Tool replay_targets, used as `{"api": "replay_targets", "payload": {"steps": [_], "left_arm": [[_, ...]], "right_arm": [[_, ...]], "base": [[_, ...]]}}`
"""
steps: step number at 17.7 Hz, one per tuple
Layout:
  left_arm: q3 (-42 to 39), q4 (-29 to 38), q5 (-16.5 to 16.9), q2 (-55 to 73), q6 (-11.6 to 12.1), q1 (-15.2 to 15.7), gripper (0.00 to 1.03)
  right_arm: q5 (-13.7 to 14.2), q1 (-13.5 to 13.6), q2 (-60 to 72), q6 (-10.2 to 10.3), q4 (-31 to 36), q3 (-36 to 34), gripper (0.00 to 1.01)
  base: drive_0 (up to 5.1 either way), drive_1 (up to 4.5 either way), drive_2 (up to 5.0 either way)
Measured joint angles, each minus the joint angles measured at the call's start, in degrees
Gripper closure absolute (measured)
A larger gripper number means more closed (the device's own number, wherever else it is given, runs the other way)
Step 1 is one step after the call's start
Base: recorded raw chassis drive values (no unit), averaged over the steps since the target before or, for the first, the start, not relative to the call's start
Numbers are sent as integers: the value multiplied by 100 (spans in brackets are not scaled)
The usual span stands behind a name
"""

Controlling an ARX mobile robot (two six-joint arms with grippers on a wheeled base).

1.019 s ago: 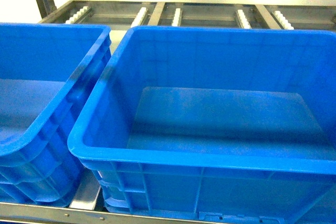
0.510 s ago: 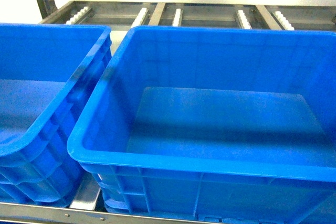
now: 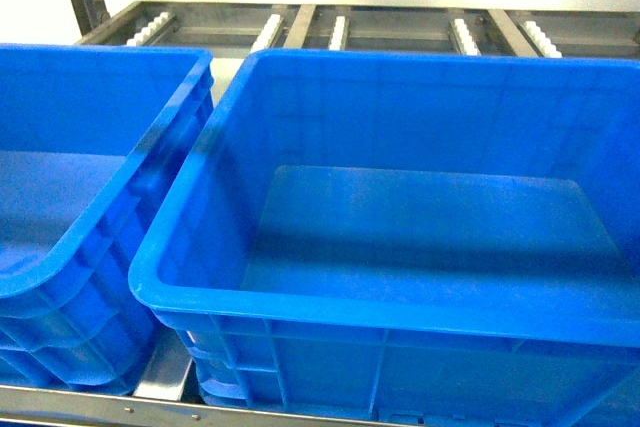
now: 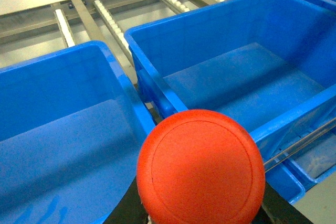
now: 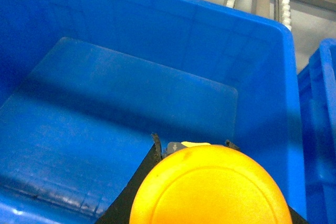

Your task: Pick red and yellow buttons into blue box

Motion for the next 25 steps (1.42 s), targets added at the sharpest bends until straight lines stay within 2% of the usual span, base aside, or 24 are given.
{"api": "replay_targets", "payload": {"steps": [1,3,5,6,8,10,12,15,16,17,19,20,24,25], "left_arm": [[2,0,0,0,0,0,79],[0,0,0,0,0,0,79],[0,0,0,0,0,0,79],[2,0,0,0,0,0,79],[0,4,0,0,0,0,79],[0,0,0,4,0,0,79],[0,0,0,-4,0,0,79],[0,0,0,-4,0,0,79],[0,0,0,-2,0,0,79],[0,0,0,-2,0,0,79],[0,133,-59,74,13,-72,79],[13,415,-256,234,63,-214,79],[212,793,-529,625,146,-562,79],[391,1038,-658,920,214,-754,79]], "right_arm": [[20,-9,590,-83,424,190,75],[-20,-24,1462,-245,807,570,75],[-214,-59,2063,-293,564,949,75],[-337,-109,2470,-358,752,1088,75],[-345,-120,2671,-411,713,1132,75],[-348,-120,2605,-452,780,1134,48],[-348,-122,2605,-452,763,1134,28],[-345,-122,2605,-452,763,1134,4],[-348,-122,2605,-452,763,1134,1],[-348,-122,2605,-457,763,1134,4],[-345,-122,2605,-461,763,1134,3],[-345,-122,2605,-466,763,1134,3],[-345,-120,2605,-466,763,1134,3],[-348,-120,2605,-466,765,1134,3]], "base": [[0,0,0],[0,0,0],[0,0,0],[0,0,0],[0,0,0],[0,0,0],[0,0,0],[0,0,0],[0,0,0],[0,0,0],[0,0,0],[0,0,0],[0,0,0],[0,0,0]]}}
